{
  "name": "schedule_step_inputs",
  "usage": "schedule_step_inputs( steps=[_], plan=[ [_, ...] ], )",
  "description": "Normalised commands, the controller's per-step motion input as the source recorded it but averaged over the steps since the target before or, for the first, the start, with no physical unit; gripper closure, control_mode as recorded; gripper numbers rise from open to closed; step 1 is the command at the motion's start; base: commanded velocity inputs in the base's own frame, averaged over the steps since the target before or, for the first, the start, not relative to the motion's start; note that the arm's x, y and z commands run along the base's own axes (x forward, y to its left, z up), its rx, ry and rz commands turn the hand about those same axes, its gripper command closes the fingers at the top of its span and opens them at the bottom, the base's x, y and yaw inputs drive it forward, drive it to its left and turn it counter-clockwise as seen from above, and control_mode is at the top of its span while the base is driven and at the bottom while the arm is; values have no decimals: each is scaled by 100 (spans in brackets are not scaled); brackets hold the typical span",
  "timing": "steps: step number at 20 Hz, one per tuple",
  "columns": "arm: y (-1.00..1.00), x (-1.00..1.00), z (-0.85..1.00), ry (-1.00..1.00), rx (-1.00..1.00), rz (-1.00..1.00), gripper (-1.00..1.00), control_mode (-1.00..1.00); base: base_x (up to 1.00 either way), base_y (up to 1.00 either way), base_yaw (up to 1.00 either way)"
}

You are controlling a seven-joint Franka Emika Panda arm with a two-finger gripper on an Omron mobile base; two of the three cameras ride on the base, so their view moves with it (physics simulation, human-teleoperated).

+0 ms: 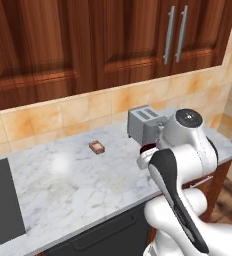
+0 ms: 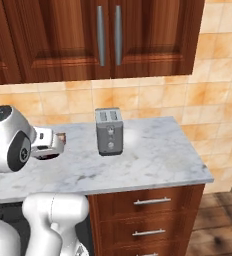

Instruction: Move the mug from next to the sink to the open cabinet. Then, move the bowl with the kiwi to the fridge to clear the area for faucet cleaning.

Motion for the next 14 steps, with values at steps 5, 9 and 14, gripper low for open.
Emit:
schedule_step_inputs(
  steps=[5, 9, 14],
  plan=[
    [0, 0, 0, 0, 0, 0, 100, 100, -29, 0, 79],
    [0, 0, 0, 0, 0, 0, 100, 100, -13, 0, 93],
    [0, 0, 0, 0, 0, 0, 100, 100, -6, -1, 92]
  ],
)
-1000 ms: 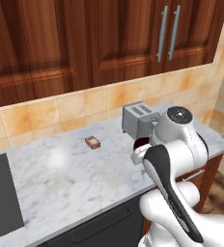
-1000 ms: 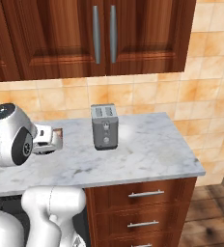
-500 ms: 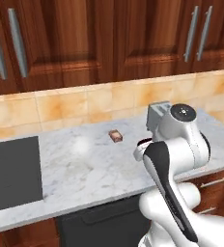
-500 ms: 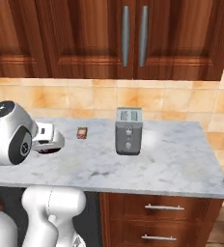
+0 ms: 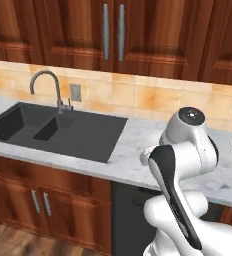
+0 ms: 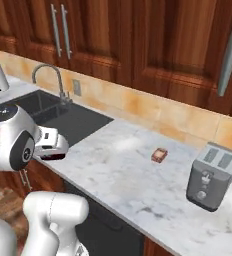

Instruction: Move the mug from next to the sink to the open cabinet. Then, move the bowl with the kiwi to the fridge to clear the area for faucet cleaning.

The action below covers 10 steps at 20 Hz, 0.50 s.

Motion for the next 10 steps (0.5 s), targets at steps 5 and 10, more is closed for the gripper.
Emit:
schedule_step_inputs(
  steps=[5, 10],
  plan=[
    [0, 0, 0, 0, 0, 0, 100, 100, 1, -9, 83],
    [0, 0, 0, 0, 0, 0, 100, 100, 20, 0, 74]
  ],
)
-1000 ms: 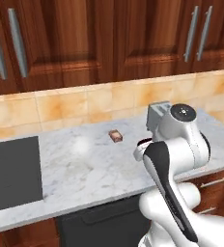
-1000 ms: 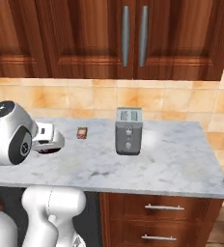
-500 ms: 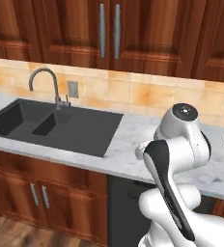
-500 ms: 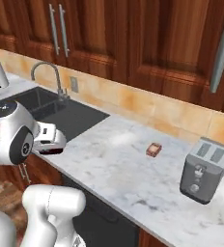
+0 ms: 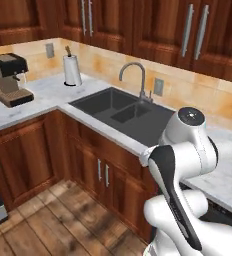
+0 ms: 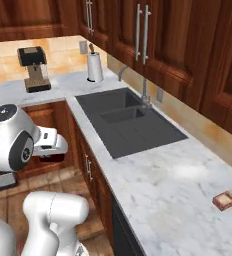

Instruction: Move the mug from next to the sink to the open cabinet. Then, move the bowl with the kiwi to the fridge to clear the area for faucet cleaning.

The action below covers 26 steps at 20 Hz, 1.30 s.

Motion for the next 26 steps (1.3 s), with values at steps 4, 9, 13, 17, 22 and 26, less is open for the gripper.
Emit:
schedule_step_inputs(
  steps=[4, 9, 13, 17, 22, 26],
  plan=[
    [0, 0, 0, 0, 0, 0, 100, 100, 19, -4, 61],
    [0, 0, 0, 0, 0, 0, 100, 100, 14, 12, 37],
    [0, 0, 0, 0, 0, 0, 100, 100, 78, 70, 25],
    [0, 0, 0, 0, 0, 0, 100, 100, 92, 94, 15],
    [0, 0, 0, 0, 0, 0, 100, 100, 60, 100, 12],
    [0, 0, 0, 0, 0, 0, 100, 100, 59, 100, 10]
  ],
)
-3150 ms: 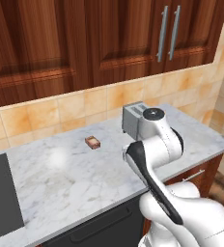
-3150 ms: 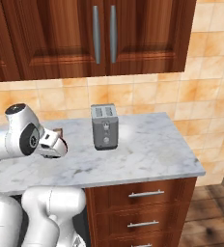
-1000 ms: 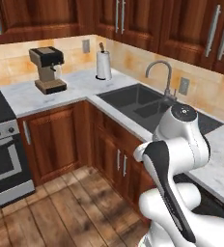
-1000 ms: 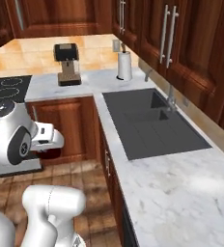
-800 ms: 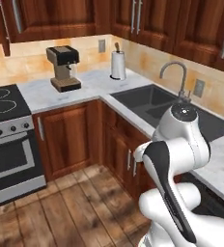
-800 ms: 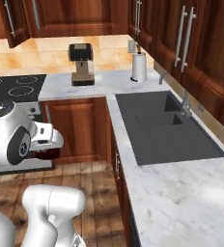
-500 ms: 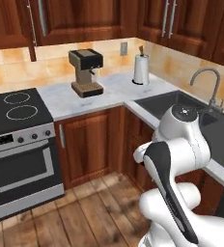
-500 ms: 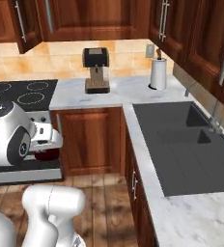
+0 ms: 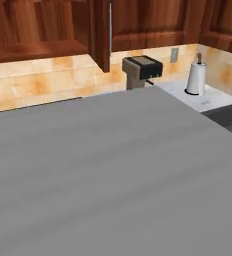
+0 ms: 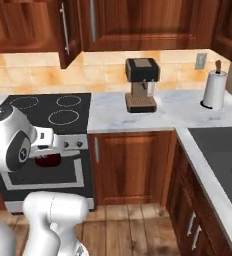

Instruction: Move the mug from next to the sink to the open cabinet. Then, move the bowl with the kiwi to the fridge to clear the area for faucet cleaning.

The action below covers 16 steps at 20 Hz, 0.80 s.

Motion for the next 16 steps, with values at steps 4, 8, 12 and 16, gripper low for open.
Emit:
schedule_step_inputs(
  steps=[4, 8, 12, 16],
  plan=[
    [0, 0, 0, 0, 0, 0, 100, 100, 71, 100, 8],
    [0, 0, 0, 0, 0, 0, 100, 100, 78, 98, 6],
    [0, 0, 0, 0, 0, 0, 100, 100, 95, 64, 2],
    [0, 0, 0, 0, 0, 0, 100, 100, 91, 23, 0]
  ],
)
